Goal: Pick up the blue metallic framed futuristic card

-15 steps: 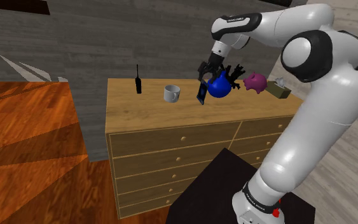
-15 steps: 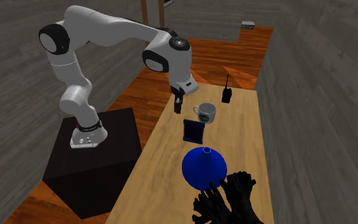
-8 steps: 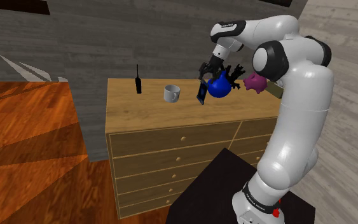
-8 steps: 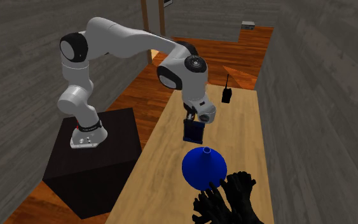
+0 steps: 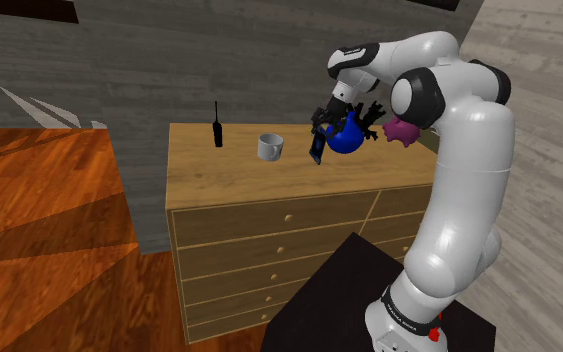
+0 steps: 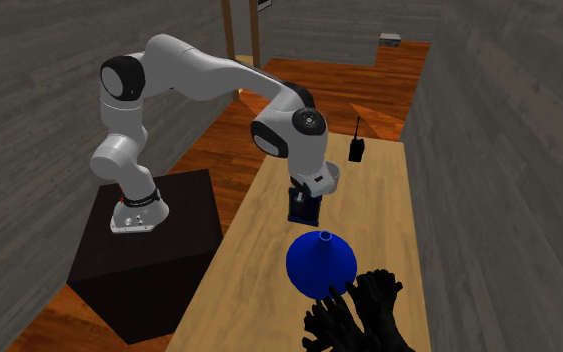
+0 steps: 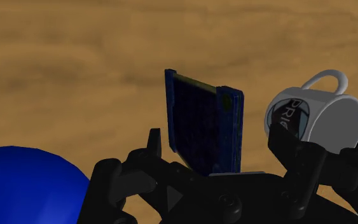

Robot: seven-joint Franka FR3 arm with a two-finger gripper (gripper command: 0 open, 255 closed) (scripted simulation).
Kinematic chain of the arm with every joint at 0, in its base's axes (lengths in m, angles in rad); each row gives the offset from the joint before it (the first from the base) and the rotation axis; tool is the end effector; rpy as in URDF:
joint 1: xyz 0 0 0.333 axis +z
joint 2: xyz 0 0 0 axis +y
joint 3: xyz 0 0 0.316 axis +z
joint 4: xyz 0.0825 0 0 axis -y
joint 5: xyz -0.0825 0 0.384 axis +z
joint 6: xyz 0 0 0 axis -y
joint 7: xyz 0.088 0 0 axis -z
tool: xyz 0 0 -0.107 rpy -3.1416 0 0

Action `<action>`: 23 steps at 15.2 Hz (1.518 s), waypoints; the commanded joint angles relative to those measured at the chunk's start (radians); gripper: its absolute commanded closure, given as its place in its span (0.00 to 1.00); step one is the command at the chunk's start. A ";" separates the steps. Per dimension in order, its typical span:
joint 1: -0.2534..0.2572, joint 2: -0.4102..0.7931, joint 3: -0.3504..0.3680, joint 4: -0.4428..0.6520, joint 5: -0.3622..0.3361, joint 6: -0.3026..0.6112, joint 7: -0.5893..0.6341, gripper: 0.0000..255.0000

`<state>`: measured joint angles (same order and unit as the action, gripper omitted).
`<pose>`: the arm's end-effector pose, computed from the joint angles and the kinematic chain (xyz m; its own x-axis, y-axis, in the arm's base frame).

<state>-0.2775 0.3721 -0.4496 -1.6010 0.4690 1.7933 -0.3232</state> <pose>0.5282 -0.3748 0.4251 0.8684 -0.4929 -0.0543 -0.4840 -0.8188 -0.3087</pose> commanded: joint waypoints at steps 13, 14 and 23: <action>-0.001 -0.004 -0.001 0.009 -0.003 -0.012 0.004 1.00; -0.001 -0.007 -0.002 0.018 -0.005 -0.023 0.008 1.00; -0.009 -0.023 -0.008 0.115 -0.020 -0.128 0.045 1.00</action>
<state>-0.2851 0.3484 -0.4572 -1.4982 0.4499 1.6775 -0.2814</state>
